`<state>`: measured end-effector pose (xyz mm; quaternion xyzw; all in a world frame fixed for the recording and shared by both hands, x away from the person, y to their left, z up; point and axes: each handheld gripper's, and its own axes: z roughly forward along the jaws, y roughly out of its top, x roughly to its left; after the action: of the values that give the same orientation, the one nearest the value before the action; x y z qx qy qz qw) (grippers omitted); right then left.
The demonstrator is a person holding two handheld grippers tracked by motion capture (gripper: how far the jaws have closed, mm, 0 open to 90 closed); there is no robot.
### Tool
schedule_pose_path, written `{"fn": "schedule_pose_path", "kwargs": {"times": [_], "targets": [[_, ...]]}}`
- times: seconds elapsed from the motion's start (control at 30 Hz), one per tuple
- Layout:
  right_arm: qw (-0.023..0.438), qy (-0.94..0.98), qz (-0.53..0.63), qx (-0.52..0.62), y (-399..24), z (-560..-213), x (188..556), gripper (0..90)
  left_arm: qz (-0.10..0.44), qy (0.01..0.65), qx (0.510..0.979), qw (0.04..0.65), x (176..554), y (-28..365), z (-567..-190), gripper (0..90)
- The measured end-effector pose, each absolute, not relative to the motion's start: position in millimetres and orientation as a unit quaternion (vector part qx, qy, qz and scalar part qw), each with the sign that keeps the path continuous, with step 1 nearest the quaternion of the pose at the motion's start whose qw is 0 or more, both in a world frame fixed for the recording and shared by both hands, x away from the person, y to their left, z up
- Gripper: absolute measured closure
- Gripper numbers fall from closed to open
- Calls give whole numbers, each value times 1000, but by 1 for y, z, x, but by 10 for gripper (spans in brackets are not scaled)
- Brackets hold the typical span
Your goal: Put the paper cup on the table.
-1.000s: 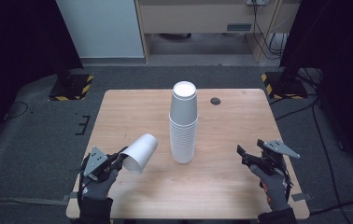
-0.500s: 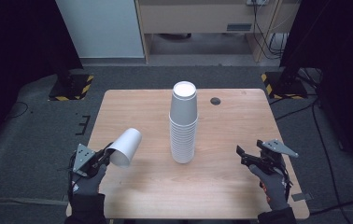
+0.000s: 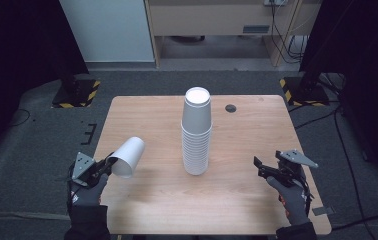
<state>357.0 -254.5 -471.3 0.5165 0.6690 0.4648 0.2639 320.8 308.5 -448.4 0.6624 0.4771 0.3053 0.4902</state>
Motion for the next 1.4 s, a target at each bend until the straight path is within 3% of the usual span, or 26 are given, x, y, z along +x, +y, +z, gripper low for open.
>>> {"fn": "schedule_pose_path", "kwargs": {"times": [1.4], "targets": [[270, 677, 445, 520, -259, -473, 357, 113, 261, 530, 727, 348, 356, 334, -420, 868]]}}
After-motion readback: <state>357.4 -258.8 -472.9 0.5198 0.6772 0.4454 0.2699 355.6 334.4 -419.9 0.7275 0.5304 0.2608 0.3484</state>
